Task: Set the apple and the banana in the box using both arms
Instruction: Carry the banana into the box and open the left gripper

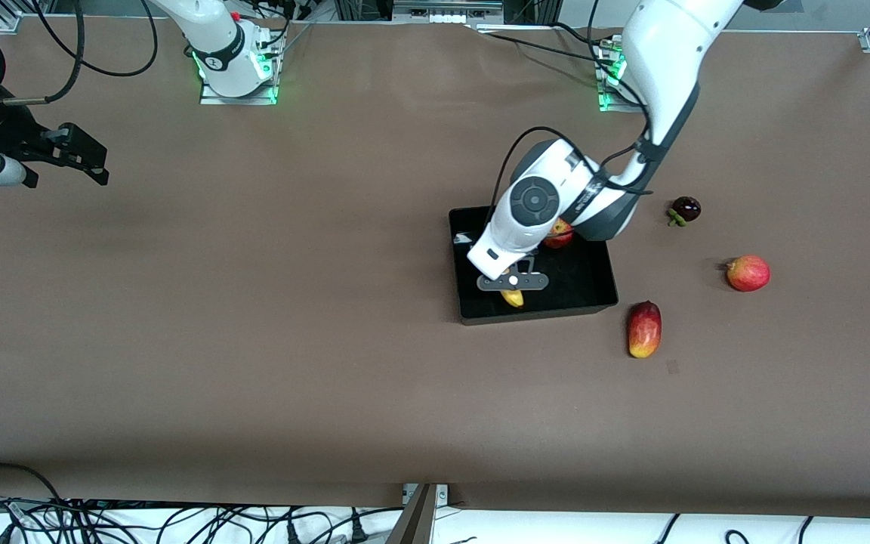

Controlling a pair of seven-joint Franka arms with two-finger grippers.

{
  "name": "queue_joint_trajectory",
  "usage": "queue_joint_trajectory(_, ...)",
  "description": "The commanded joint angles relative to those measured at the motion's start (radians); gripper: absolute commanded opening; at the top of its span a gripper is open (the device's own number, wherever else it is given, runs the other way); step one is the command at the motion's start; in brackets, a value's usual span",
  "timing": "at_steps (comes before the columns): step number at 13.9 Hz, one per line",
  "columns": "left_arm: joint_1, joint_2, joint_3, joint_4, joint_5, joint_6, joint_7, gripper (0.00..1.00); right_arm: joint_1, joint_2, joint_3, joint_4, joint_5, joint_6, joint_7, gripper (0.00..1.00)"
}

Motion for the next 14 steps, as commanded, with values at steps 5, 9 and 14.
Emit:
queue_joint_trajectory(5, -0.012, 0.01, -0.002, -0.002, 0.039, 0.005, 0.005, 1.0, -0.006, 0.011, 0.001, 0.027, -0.008, -0.017, -0.018, 1.0)
queue_joint_trajectory(9, 0.049, -0.196, 0.008, 0.004, 0.035, -0.128, 0.002, 1.0, -0.006, 0.011, 0.001, 0.027, -0.01, -0.017, -0.018, 1.0)
queue_joint_trajectory(14, 0.241, -0.422, 0.027, 0.003, 0.015, -0.338, 0.164, 1.0, -0.006, 0.011, 0.001, 0.027, -0.008, -0.019, -0.018, 1.0)
